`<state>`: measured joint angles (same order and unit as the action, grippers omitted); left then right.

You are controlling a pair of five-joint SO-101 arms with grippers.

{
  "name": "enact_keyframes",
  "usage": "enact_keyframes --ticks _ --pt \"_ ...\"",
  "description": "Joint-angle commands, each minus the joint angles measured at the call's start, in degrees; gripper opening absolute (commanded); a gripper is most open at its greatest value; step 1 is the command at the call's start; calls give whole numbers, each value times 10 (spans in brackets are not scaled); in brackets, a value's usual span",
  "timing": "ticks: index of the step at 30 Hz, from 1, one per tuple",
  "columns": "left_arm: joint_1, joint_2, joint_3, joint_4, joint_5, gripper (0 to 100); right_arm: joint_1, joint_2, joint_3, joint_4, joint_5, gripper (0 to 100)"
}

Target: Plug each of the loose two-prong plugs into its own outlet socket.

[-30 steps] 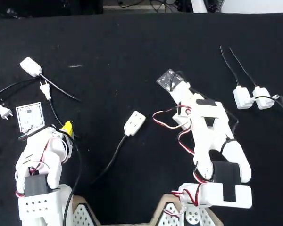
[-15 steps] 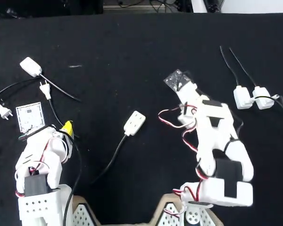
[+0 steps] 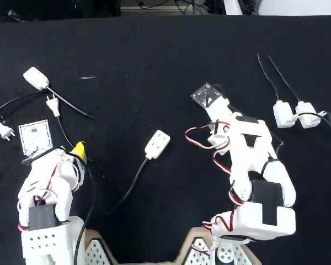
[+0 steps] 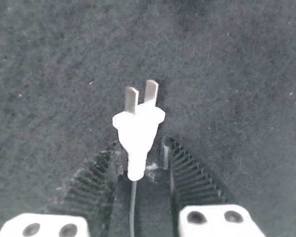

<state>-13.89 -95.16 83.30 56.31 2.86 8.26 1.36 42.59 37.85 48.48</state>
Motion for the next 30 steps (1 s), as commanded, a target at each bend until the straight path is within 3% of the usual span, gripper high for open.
enact_keyframes --ticks 1,5,10,15,24,30 --pt "-7 -6 -12 1 4 195 9 2 -29 -12 4 119" --pt "-7 -6 -12 1 4 195 10 1 -36 -12 4 5" --pt "-7 -6 -11 1 4 195 18 -57 -55 10 -35 11" --pt "-7 -6 -11 1 4 195 -30 -171 -29 92 -40 11" --pt "-1 -6 -10 1 4 195 -263 -367 91 137 -164 11" --pt "-1 -6 -13 -4 50 195 -440 -471 149 79 -261 11"
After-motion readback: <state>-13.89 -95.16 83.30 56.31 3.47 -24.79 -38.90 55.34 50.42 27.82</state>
